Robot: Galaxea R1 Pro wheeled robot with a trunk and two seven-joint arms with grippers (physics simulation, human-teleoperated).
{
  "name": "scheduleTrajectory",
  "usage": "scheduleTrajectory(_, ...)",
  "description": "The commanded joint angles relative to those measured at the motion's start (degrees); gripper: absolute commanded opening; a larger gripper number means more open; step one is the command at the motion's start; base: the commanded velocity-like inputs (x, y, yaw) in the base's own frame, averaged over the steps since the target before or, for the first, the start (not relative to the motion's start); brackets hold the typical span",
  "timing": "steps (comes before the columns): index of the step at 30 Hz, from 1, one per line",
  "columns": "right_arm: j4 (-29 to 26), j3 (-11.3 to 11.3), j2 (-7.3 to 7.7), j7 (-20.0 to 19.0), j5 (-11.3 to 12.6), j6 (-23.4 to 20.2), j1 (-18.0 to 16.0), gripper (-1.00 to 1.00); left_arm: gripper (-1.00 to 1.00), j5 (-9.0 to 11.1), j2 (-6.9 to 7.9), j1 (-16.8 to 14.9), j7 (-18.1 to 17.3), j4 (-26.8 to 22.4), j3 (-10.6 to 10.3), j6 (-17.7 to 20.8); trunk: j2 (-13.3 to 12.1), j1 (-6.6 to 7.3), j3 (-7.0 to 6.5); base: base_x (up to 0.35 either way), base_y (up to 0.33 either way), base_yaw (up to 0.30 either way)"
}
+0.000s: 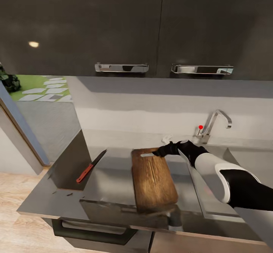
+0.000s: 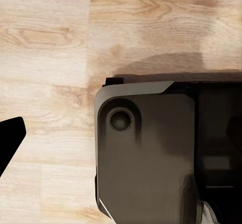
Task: In the kitchen, take the Vidalia onion out of the sink, dice it on the chopping board with the paring knife, put the diced onion into the bowl on the countertop, then place both the paring knife and the chopping board into the sink.
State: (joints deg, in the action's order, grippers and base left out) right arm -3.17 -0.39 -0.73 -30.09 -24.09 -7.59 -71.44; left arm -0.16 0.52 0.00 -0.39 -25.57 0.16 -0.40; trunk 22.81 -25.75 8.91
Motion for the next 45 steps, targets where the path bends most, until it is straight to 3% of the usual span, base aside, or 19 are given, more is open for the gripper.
scheduleTrajectory(1, -0.19, -1.38, 0.28, 0.54, 0.58, -0.66, -0.02, -1.0, 1.0, 0.01, 0.01, 0.0, -0.04, -0.04, 0.01, -0.04, 0.11, -0.03, 0.11, 0.0, 0.0, 0.0)
scheduleTrajectory(2, -0.28, -4.36, 0.6, 3.04, 1.31, -1.39, -0.02, -1.0, 1.0, 0.05, 0.01, 0.0, -0.04, -0.02, 0.01, -0.04, 0.11, -0.03, 0.11, 0.0, 0.0, 0.0)
scheduleTrajectory(3, -0.31, -5.13, 0.64, 3.86, 1.42, -1.63, -0.02, -1.0, 1.0, 0.05, 0.01, 0.0, -0.04, -0.02, 0.01, -0.04, 0.11, -0.03, 0.11, 0.0, 0.0, 0.0)
scheduleTrajectory(5, -0.4, -9.28, 0.72, 9.84, 1.77, -2.7, -0.02, -1.0, 1.0, 0.02, 0.01, 0.0, -0.05, 0.21, 0.01, -0.04, 0.11, -0.03, 0.11, 0.0, 0.0, 0.0)
scheduleTrajectory(9, -0.42, -13.59, 0.68, 16.35, 1.91, -3.04, -0.02, -1.0, 1.0, -0.01, 0.01, 0.0, -0.05, 0.39, 0.01, -0.04, 0.11, -0.03, 0.11, 0.0, 0.0, 0.0)
scheduleTrajectory(11, -0.43, -16.97, 0.52, 19.83, 1.93, -3.1, -0.02, -1.0, 1.0, -0.02, 0.01, 0.0, -0.05, 0.42, 0.01, -0.04, 0.11, -0.03, 0.11, 0.0, 0.0, 0.0)
scheduleTrajectory(14, -0.43, -19.49, 0.35, 23.95, 1.96, -3.12, -0.02, -1.0, 1.0, -0.02, 0.01, 0.0, -0.05, 0.43, 0.01, -0.04, 0.11, -0.03, 0.11, 0.0, 0.0, 0.0)
scheduleTrajectory(16, -0.43, -20.96, 0.25, 28.69, 2.04, -3.12, -0.02, -1.0, 1.0, -0.02, 0.01, 0.0, -0.05, 0.43, 0.01, -0.04, 0.11, -0.03, 0.11, 0.0, 0.0, 0.0)
scheduleTrajectory(23, -0.42, -27.54, 0.11, 35.92, 2.11, -3.13, -0.02, -1.0, 1.0, -0.02, 0.01, 0.0, -0.05, 0.73, 0.01, -0.04, 0.11, -0.03, 0.11, -0.082, 0.033, 0.0)
scheduleTrajectory(27, -0.37, -28.99, 0.05, 39.34, 2.19, -3.1, -0.02, -1.0, 1.0, -0.02, 0.01, 0.0, -0.05, 0.78, 0.01, -0.04, 0.11, -0.03, 0.11, -0.236, 0.148, 0.0)
scheduleTrajectory(32, -0.41, -29.29, 0.1, 39.84, 2.2, -3.1, -0.02, -1.0, 1.0, -0.02, 0.01, 0.0, -0.05, 0.75, 0.04, -0.04, 0.11, -0.03, 0.11, -0.216, 0.142, 0.0)
scheduleTrajectory(35, -0.42, -30.84, 0.27, 40.3, 3.03, -3.12, -0.02, -1.0, 1.0, -0.02, 0.01, 0.0, -0.05, 0.71, 0.02, -0.04, 0.11, -0.03, 0.11, -0.092, 0.052, 0.0)
scheduleTrajectory(37, -0.43, -33.04, 0.44, 42.49, 4.24, -3.11, -0.02, -1.0, 1.0, -0.02, 0.01, 0.0, -0.05, 0.7, 0.06, -0.04, 0.11, -0.03, 0.11, -0.029, 0.016, 0.0)
scheduleTrajectory(40, -0.43, -35.67, 0.48, 49.26, 5.37, -2.93, -0.02, -1.0, 1.0, -0.02, 0.01, 0.0, -0.05, 0.7, 0.04, -0.04, 0.11, -0.03, 0.11, -0.01, 0.005, 0.0)
scheduleTrajectory(42, -0.43, -36.3, 0.35, 51.86, 5.63, -2.75, -0.02, -1.0, 1.0, -0.04, 0.01, 0.0, -0.05, 0.7, 0.05, -0.04, 0.11, -0.03, 0.11, -0.002, 0.001, 0.0)
scheduleTrajectory(45, -0.43, -36.47, 0.49, 52.61, 5.79, -2.75, -0.02, -1.0, 1.0, -0.07, 0.01, 0.0, -0.05, 0.7, 0.05, -0.04, 0.11, -0.03, 0.11, 0.0, 0.0, 0.0)
